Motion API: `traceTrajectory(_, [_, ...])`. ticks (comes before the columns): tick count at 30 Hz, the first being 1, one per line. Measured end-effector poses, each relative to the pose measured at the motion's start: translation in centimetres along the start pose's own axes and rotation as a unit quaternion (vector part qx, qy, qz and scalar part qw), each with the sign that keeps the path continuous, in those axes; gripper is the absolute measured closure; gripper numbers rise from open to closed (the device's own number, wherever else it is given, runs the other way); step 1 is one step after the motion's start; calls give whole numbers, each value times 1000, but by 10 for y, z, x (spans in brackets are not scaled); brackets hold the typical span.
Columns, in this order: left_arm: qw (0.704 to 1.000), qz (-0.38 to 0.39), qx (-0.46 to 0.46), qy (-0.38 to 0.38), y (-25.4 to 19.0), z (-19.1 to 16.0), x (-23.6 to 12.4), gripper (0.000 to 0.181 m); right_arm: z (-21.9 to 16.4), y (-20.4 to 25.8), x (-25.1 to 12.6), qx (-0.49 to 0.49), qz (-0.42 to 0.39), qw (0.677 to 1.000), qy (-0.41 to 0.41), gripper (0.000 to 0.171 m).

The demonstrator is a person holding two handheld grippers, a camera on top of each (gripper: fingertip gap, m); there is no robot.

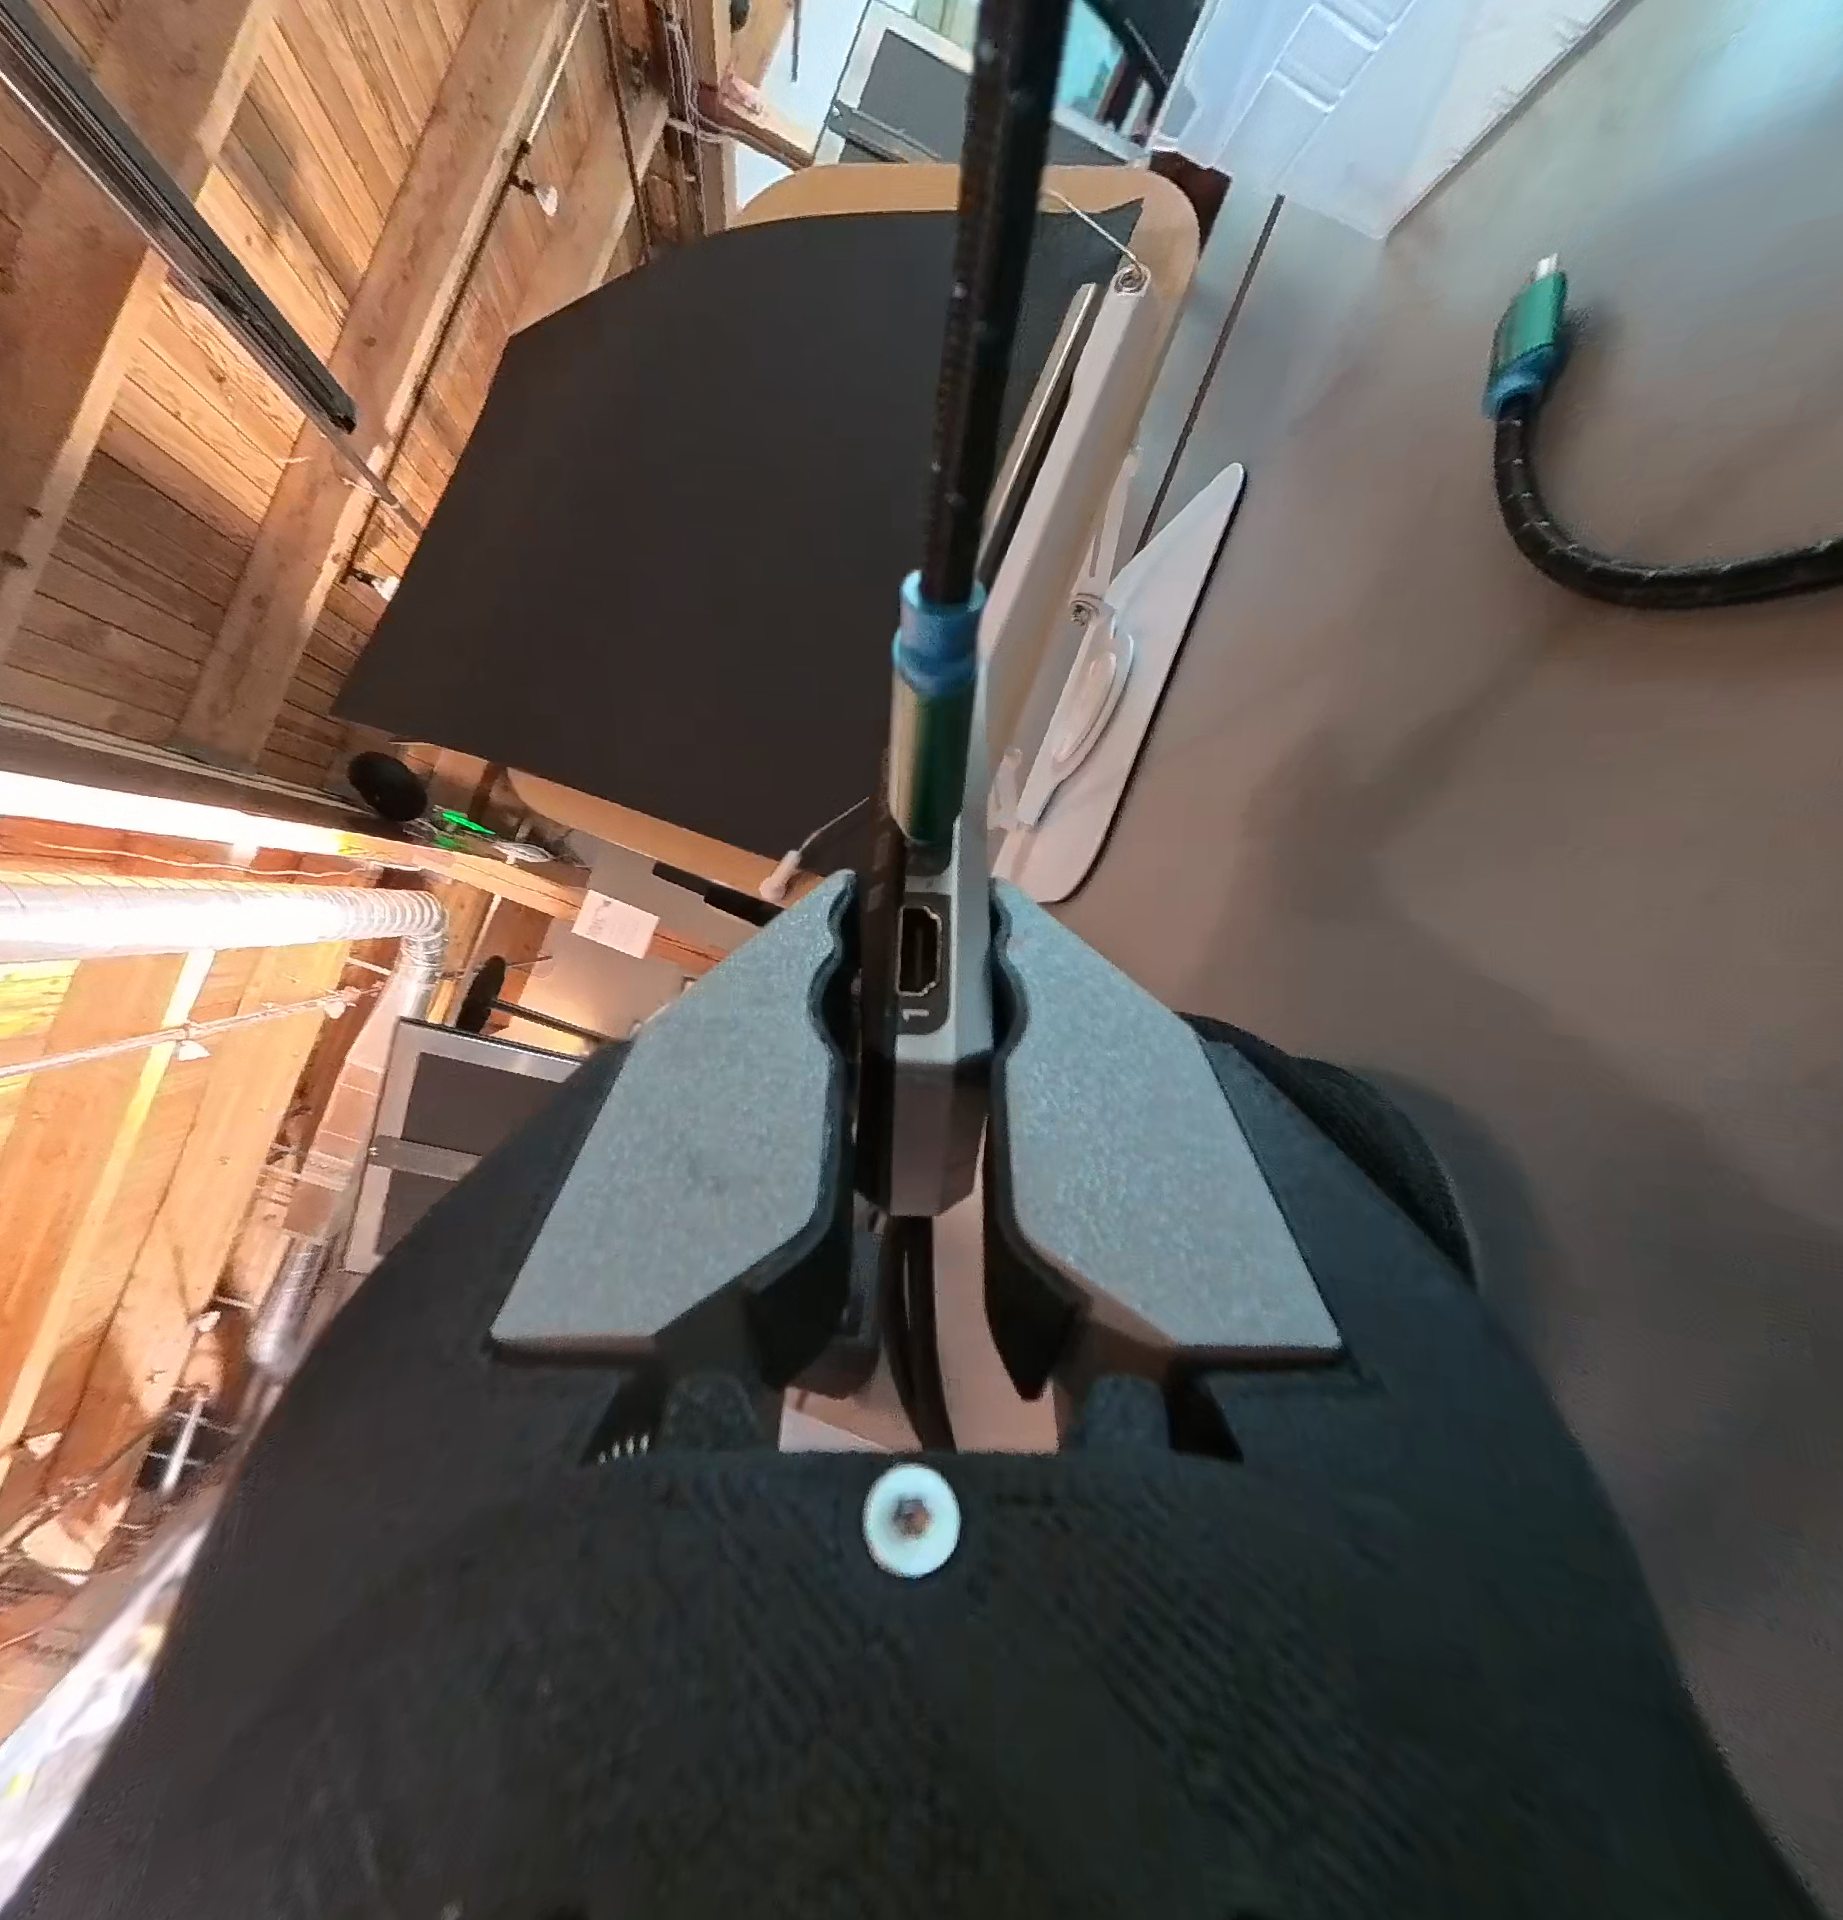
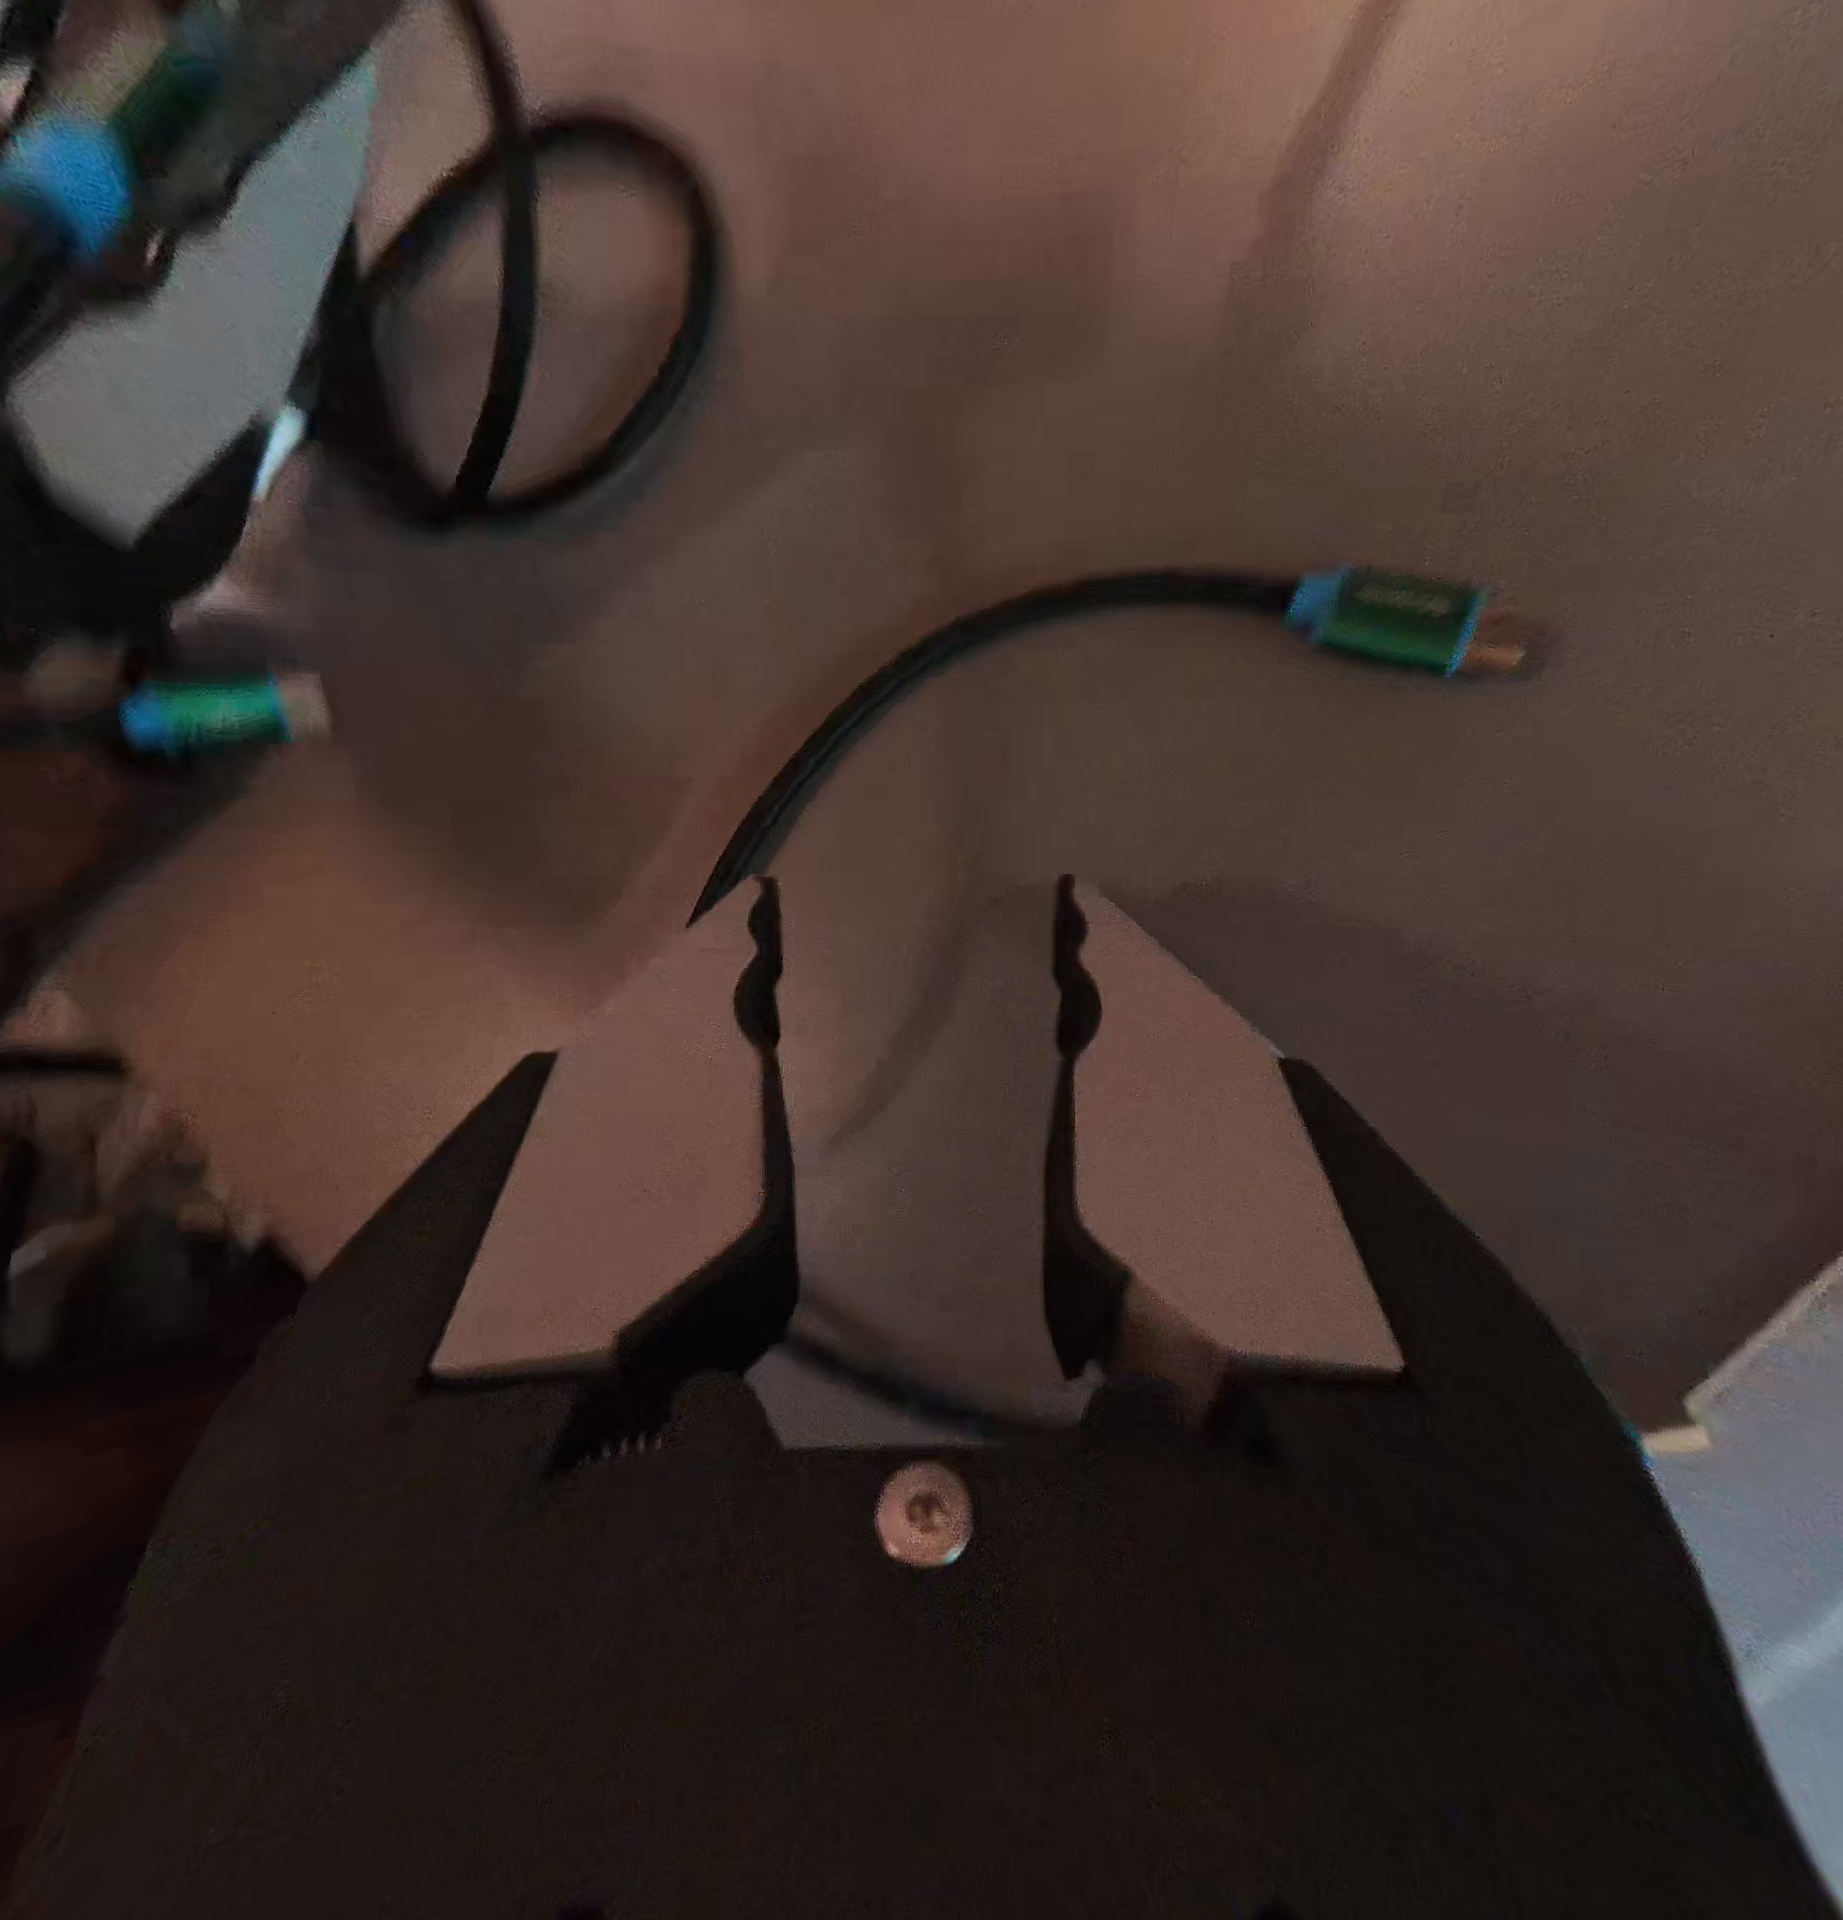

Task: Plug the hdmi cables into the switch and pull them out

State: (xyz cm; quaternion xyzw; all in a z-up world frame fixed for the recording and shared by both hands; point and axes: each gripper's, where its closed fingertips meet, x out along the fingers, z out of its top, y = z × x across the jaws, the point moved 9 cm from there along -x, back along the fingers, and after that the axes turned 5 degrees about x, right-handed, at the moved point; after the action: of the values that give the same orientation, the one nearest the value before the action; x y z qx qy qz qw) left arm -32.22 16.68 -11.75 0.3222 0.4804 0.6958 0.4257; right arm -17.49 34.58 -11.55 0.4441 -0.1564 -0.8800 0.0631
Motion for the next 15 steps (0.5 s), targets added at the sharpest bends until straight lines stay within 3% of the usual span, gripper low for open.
traceTrajectory(5, [999, 11, 41, 10, -4, 1, 0, 162, 25, -35, 32, 65, -85, 993, -57, 97])
traceTrajectory(8, [999, 9, 34, 6, -3, 2, 0, 162, 40, -49, 47, 73, -104, 990, -63, 105])
traceTrajectory(9, [1000, 8, 29, 7, -3, 1, 1, 162, 47, -49, 52, 67, -87, 992, -66, 108])
traceTrajectory(12, [1000, 10, 14, 9, 1, -1, 1, 162, 64, -33, 75, 29, 41, 999, -20, 166])
traceTrajectory(15, [1000, 18, 9, 10, 5, -5, -1, 161, 74, -4, 83, -11, 216, 976, 27, 171])
